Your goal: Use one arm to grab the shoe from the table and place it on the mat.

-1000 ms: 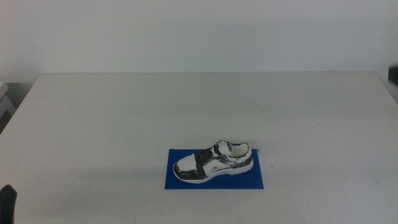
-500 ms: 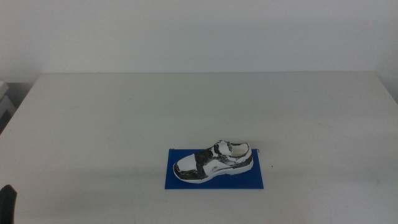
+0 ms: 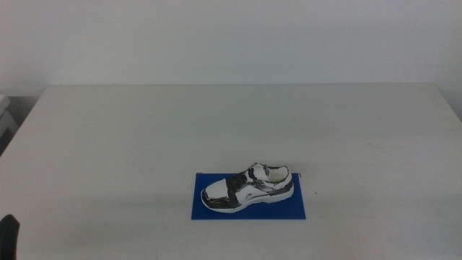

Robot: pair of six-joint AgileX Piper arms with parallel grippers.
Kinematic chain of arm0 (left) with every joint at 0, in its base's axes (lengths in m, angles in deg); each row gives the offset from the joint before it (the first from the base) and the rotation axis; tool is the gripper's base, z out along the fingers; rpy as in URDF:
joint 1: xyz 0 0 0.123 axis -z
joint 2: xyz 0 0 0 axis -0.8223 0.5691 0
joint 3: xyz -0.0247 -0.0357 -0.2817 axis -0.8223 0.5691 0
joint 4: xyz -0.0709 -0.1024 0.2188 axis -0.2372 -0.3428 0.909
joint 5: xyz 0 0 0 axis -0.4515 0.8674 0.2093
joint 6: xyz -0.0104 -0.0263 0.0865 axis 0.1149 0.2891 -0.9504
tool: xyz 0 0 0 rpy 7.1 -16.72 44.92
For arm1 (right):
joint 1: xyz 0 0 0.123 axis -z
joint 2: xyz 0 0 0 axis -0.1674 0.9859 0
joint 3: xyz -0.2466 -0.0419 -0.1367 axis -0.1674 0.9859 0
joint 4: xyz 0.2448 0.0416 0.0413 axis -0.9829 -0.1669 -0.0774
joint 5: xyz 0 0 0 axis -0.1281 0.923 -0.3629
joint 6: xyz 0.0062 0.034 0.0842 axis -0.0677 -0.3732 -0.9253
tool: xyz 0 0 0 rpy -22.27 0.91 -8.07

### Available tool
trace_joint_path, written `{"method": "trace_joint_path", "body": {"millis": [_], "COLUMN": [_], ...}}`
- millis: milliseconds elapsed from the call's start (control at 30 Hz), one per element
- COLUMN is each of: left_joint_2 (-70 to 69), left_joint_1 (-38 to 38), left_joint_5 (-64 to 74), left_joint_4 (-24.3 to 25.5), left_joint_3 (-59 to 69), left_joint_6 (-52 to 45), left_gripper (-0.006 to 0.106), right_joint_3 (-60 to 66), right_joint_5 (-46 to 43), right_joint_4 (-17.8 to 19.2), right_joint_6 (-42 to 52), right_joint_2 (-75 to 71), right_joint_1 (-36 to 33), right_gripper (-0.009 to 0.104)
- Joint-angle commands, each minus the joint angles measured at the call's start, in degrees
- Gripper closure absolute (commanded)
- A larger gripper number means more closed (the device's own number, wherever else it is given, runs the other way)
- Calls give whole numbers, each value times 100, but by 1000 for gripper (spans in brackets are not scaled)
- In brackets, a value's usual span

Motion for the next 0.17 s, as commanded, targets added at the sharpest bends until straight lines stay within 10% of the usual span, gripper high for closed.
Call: {"method": "trace_joint_path", "body": {"millis": [0,133], "left_joint_2": [-42,-19], "left_joint_1": [27,27], "left_joint_5": [-464,-469], "left_joint_4": [-22,-22], "left_joint_3": [29,29], "left_joint_6": [17,17], "left_gripper": [7,7], "right_joint_3": [42,42], "right_joint_5": [-292,-292], "right_joint_4": [18,24], "right_joint_6": [71,71], "right_joint_2": [-141,-159], "right_joint_1": [53,53], "right_gripper": [3,3]}}
